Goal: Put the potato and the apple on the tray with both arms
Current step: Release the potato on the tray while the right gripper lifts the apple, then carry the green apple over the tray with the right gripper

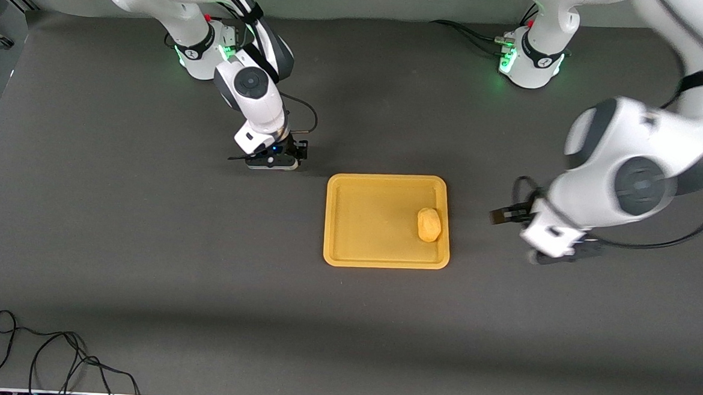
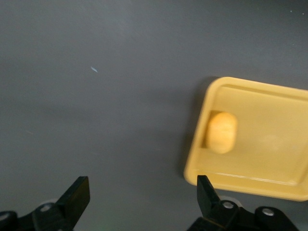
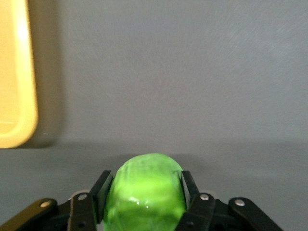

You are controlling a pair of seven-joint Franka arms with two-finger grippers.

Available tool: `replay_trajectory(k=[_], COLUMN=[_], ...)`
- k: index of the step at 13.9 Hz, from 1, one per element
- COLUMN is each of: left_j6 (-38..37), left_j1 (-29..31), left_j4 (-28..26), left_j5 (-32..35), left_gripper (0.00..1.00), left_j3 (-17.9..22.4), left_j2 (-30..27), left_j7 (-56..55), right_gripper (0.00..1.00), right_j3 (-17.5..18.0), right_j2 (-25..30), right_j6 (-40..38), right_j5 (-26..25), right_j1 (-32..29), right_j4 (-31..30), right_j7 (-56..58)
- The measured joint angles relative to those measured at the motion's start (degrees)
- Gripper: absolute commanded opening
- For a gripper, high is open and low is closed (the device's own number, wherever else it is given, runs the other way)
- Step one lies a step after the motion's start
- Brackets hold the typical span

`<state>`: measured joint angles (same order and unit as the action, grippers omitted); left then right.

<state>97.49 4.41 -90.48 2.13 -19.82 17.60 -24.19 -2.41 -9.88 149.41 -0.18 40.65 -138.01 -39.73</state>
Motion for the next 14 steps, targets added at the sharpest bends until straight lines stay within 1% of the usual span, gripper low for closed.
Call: replay_trajectory(k=[2, 4, 6, 8, 9, 11, 12, 14], left_j6=[0.0, 1.0, 1.7, 2.4, 2.5, 2.6, 2.6, 2.8], left_j1=[5.0, 10.3, 13.3, 13.8, 13.8, 13.8, 13.8, 14.5], left_j4=[-3.4, -7.8, -10.6, -11.9, -12.2, -12.6, -12.7, -12.7], left_j5=[0.2, 0.3, 0.2, 0.2, 0.2, 0.2, 0.2, 0.2], left_gripper=[0.99, 0.99, 0.99, 0.99, 0.99, 0.99, 0.99, 0.99], left_j3=[0.8, 1.3, 1.8, 2.0, 2.1, 2.2, 2.4, 2.8], left_j2=[-6.1, -13.5, -18.2, -19.4, -19.3, -19.1, -19.0, -19.0], left_j7=[11.1, 18.9, 23.0, 25.2, 26.3, 27.8, 27.9, 28.3], right_gripper=[0.45, 0.45, 0.45, 0.45, 0.45, 0.45, 0.45, 0.44], right_j3=[-2.3, -4.6, -6.0, -7.2, -7.6, -7.8, -7.8, -7.8], right_j2=[5.1, 9.6, 11.9, 12.2, 12.1, 10.8, 9.1, 3.2], right_j6=[-9.0, -20.9, -33.8, -43.5, -46.4, -48.1, -48.1, -48.0], right_j5=[0.0, 0.5, 2.7, 3.5, 3.5, 3.6, 3.6, 3.6], right_j1=[0.0, -0.1, -0.1, -0.1, -0.1, -0.1, -0.1, -0.1], right_j4=[3.3, 9.6, 19.1, 29.0, 32.8, 37.4, 39.6, 45.9], right_j7=[0.9, 1.8, 3.4, 4.5, 4.8, 5.0, 5.0, 5.0])
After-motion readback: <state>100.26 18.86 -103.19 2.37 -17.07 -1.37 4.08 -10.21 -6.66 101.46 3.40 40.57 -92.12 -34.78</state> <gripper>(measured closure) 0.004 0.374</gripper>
